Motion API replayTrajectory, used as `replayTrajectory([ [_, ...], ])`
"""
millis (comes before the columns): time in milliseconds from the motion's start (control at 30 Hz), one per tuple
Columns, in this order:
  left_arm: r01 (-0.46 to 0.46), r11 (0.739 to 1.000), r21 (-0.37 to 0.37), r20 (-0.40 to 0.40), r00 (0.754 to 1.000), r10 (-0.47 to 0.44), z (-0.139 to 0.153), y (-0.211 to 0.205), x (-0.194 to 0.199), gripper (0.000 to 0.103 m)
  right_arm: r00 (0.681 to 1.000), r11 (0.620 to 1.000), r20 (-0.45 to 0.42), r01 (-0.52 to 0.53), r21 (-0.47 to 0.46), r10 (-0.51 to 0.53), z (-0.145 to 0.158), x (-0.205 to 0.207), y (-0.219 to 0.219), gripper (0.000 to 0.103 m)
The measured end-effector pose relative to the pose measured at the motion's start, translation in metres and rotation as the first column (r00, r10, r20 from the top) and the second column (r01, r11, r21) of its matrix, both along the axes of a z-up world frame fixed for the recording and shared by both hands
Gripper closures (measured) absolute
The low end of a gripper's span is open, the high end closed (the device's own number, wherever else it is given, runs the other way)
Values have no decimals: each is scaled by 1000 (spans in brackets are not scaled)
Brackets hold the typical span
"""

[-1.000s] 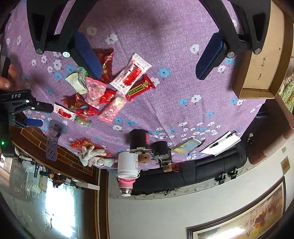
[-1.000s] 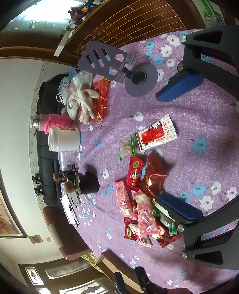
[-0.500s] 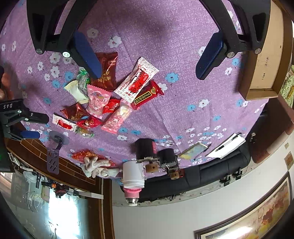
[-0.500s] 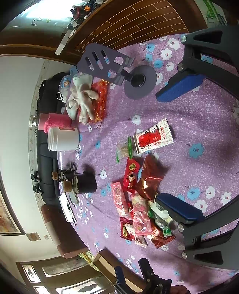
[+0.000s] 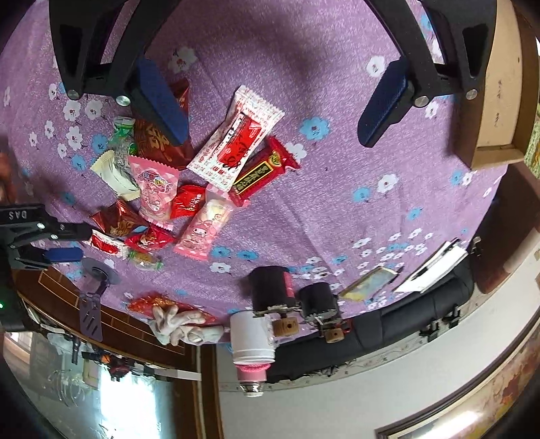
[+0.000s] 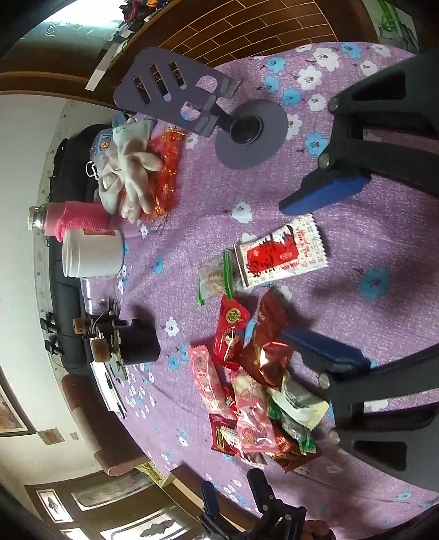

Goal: Organize snacks
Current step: 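Move the left tool toward the white-and-red snack packet, then grasp the white-and-red packet with the left tool while the right tool grasps another white packet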

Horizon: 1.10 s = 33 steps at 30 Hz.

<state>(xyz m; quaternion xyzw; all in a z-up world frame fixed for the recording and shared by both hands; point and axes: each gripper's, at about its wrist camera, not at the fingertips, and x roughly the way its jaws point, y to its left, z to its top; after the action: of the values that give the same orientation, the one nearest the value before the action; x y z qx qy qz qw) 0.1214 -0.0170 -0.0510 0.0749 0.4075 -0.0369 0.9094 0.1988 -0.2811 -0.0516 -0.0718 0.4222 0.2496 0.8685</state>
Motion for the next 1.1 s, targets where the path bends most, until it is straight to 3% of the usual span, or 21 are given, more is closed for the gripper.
replayTrajectory([
  [67, 22, 1000, -9, -15, 1000, -22, -3, 0, 5, 9, 1000, 1000, -17, -10, 5, 10, -2, 5, 1, 52],
  [233, 61, 998, 7, -57, 997, -60, -14, -3, 14, 24, 999, 1000, -34, -25, -8, 24, -7, 16, 6, 53],
  [333, 73, 997, 10, -79, 994, -72, -19, -6, 22, 26, 999, 999, -37, -31, -12, 31, -9, 21, 10, 53],
  [400, 87, 996, 12, -96, 992, -85, -22, -8, 27, 34, 999, 999, -37, -34, -10, 33, -10, 22, 10, 53],
  [600, 111, 994, 19, -109, 988, -108, -22, -17, 38, 36, 998, 999, -43, -35, -8, 35, -11, 25, 11, 53],
  [667, 103, 995, 10, -108, 989, -101, -22, -17, 39, 37, 998, 999, -48, -37, -8, 37, -13, 26, 11, 60],
  [700, 100, 995, 4, -107, 989, -99, -22, -16, 39, 44, 998, 999, -51, -37, -6, 37, -14, 26, 10, 62],
  [767, 76, 997, -1, -108, 991, -76, -23, -14, 38, 61, 998, 1000, -48, -28, -10, 28, -15, 26, 8, 77],
  [800, 70, 997, -18, -114, 991, -72, -23, -11, 39, 68, 998, 1000, -52, -24, 0, 24, -15, 26, 7, 77],
  [1000, 36, 993, -111, -109, 993, -48, -23, 0, 31, 71, 999, 1000, -52, -6, 20, 7, -13, 23, 3, 81],
  [1100, 11, 988, -152, -90, 996, -25, -18, 7, 24, 71, 999, 999, -43, 8, 44, -6, -9, 20, 0, 88],
])
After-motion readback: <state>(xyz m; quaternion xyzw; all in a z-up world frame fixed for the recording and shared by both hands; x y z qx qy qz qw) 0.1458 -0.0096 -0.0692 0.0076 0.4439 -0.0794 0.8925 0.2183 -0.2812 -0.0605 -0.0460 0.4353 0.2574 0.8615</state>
